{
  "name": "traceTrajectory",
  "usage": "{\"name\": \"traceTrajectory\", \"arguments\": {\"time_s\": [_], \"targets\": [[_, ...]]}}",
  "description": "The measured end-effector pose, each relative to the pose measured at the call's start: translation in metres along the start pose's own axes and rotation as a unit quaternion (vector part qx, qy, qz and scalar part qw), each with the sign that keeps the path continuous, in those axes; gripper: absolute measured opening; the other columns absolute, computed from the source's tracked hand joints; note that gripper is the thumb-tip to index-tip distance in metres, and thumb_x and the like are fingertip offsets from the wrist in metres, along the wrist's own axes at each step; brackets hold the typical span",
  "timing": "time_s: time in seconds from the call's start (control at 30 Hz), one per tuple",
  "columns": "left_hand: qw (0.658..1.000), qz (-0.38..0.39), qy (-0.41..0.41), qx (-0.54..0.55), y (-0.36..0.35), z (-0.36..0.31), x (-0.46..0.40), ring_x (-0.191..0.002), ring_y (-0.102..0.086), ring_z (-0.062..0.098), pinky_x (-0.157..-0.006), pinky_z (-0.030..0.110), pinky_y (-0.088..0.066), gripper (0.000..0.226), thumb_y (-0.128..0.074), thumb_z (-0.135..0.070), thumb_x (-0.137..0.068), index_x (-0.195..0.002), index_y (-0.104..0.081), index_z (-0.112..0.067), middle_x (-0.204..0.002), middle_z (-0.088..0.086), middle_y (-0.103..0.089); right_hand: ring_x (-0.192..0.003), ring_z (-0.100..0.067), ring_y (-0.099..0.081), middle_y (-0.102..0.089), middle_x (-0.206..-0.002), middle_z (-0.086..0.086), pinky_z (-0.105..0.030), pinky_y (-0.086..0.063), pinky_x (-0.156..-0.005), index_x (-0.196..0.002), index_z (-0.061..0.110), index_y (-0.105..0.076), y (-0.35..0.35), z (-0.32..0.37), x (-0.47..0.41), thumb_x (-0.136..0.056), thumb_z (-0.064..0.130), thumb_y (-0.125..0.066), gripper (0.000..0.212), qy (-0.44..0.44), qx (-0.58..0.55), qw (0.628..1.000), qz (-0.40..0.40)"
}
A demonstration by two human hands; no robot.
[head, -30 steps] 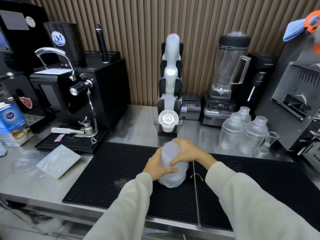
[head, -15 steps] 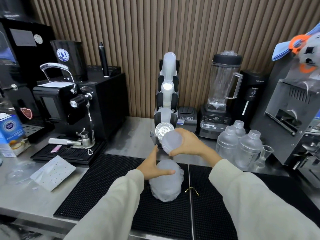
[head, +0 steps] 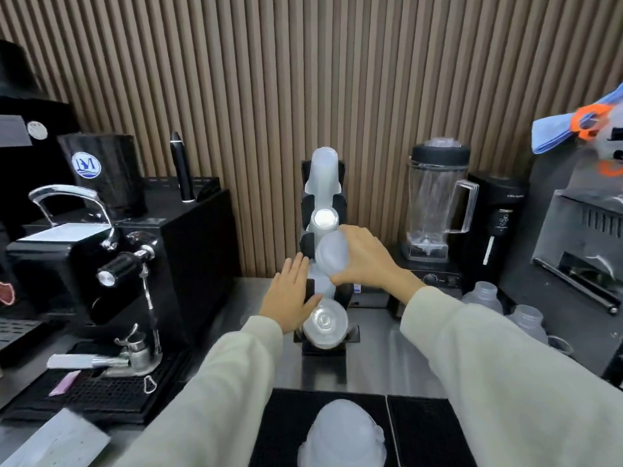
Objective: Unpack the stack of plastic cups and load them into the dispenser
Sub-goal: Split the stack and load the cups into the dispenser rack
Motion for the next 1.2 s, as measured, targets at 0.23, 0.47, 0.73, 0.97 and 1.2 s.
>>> {"name": "traceTrajectory", "arguments": {"time_s": [0.23, 0.47, 0.73, 0.97, 1.2], "targets": [[0.999, 0.048, -0.005, -0.025, -0.031, 0.028, -0.009, -0.146, 0.007, 0.019, -0.119, 0.041, -0.007, 0.086, -0.037, -0.058, -0.092, -0.149, 0.009, -0.013, -0.159, 0.000, 0.009, -0.110, -0.024, -0.050, -0.049, -0.125, -0.008, -0.030, -0.043, -0.083, -0.129, 0.012, -0.039, -0.039, 0.006, -0.027, -0.060, 0.039, -0.082, 0.086, 0.077, 0.088, 0.991, 0.071], [0.998, 0.055, -0.006, 0.020, -0.034, 0.031, -0.006, -0.146, 0.008, 0.016, -0.118, 0.042, -0.009, 0.086, -0.040, -0.056, -0.092, -0.149, 0.009, -0.016, -0.159, -0.004, 0.010, -0.101, -0.020, -0.050, -0.051, -0.121, -0.006, -0.030, -0.045, -0.074, -0.128, 0.013, -0.039, -0.044, 0.016, -0.050, -0.058, 0.035, -0.083, 0.086, 0.138, 0.148, 0.966, 0.161], [0.999, 0.047, -0.001, 0.001, -0.033, 0.027, -0.006, -0.146, 0.009, 0.016, -0.117, 0.043, -0.011, 0.089, -0.040, -0.059, -0.090, -0.148, 0.012, -0.015, -0.158, -0.002, 0.013, -0.093, -0.024, -0.055, -0.056, -0.106, -0.008, -0.038, -0.053, -0.074, -0.112, 0.010, -0.046, -0.076, 0.016, -0.062, -0.055, 0.032, -0.084, 0.072, 0.193, 0.232, 0.927, 0.221], [0.997, 0.042, -0.024, -0.058, -0.035, 0.029, -0.016, -0.144, 0.015, 0.014, -0.117, 0.043, -0.007, 0.092, -0.030, -0.070, -0.085, -0.146, 0.017, -0.020, -0.155, -0.006, 0.021, -0.107, -0.023, -0.051, -0.053, -0.119, -0.009, -0.041, -0.053, -0.087, -0.122, 0.014, -0.041, -0.115, -0.003, -0.076, -0.056, 0.029, -0.087, 0.083, 0.190, 0.210, 0.922, 0.263], [0.998, 0.022, -0.032, -0.048, -0.043, 0.030, -0.024, -0.141, 0.021, 0.010, -0.115, 0.037, 0.001, 0.097, -0.029, -0.075, -0.082, -0.146, 0.020, -0.022, -0.152, -0.010, 0.026, -0.125, -0.027, -0.044, -0.045, -0.138, -0.009, -0.040, -0.038, -0.107, -0.138, 0.014, -0.032, -0.143, -0.017, -0.084, -0.061, 0.029, -0.085, 0.095, 0.214, 0.239, 0.899, 0.297]]}}
Point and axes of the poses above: each hand's wrist, its own x-axis away from the middle knuckle, its own y-axis out of the back of the hand, z = x × y, the point moved 8 cm from there along -x, towards the middle knuckle
